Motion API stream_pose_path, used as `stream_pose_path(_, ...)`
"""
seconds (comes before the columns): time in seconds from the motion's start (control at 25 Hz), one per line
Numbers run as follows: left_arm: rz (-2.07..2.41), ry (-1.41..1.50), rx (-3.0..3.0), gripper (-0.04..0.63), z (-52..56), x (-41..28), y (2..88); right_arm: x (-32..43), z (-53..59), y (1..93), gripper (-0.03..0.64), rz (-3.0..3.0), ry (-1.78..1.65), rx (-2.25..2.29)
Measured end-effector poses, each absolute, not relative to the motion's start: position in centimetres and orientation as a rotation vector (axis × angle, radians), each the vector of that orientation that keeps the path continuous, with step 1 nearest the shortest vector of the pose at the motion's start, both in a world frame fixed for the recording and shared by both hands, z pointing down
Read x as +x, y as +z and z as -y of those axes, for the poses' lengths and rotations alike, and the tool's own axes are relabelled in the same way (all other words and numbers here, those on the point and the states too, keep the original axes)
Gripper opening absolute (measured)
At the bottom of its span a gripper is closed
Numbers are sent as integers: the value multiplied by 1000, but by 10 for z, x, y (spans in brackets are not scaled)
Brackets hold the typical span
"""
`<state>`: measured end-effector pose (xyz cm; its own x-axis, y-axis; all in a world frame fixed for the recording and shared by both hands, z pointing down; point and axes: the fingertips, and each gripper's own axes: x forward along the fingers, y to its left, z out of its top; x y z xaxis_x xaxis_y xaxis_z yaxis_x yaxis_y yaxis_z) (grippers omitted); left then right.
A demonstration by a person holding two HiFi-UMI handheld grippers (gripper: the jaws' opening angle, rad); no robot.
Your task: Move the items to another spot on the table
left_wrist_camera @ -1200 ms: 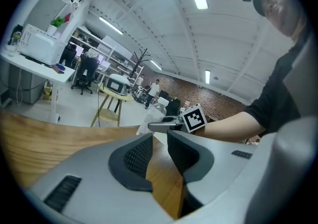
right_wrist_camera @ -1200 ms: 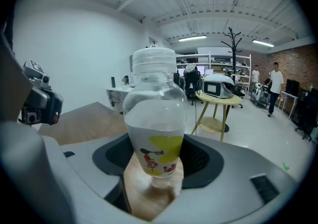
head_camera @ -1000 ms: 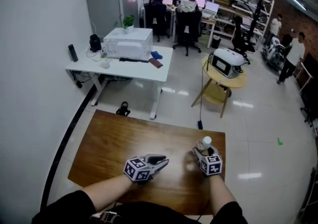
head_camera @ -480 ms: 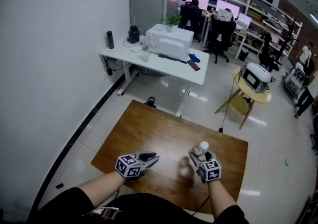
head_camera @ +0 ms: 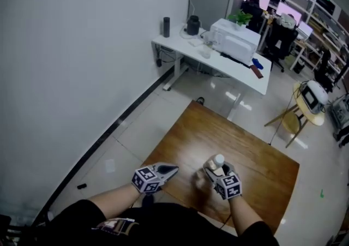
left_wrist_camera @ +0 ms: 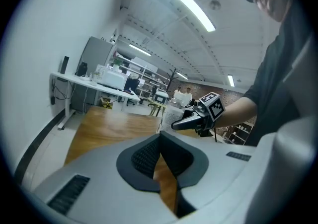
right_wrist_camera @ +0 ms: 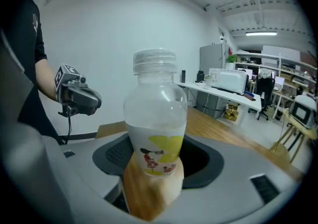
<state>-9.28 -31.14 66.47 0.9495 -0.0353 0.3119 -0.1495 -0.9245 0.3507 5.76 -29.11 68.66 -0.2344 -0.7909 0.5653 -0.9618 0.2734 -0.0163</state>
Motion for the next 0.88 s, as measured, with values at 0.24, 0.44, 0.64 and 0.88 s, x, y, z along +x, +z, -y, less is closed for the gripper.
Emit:
stream_pose_path(0.24,121,552,2687,2,349,-209,693,-81,356,717,293,2184,510,1446)
stream_pose_path(0.44,197,579,2642,2,374,-274,694,-178,388,737,295,2255,475,1216)
stream_pose_path(0.64,322,532,2579,2,386,-318,692,-251,386,762,295,2315,448,1011)
stream_pose_path(0.88,328,537,2556,2,396,-349,699,-276,389,772,301,2330,365,963)
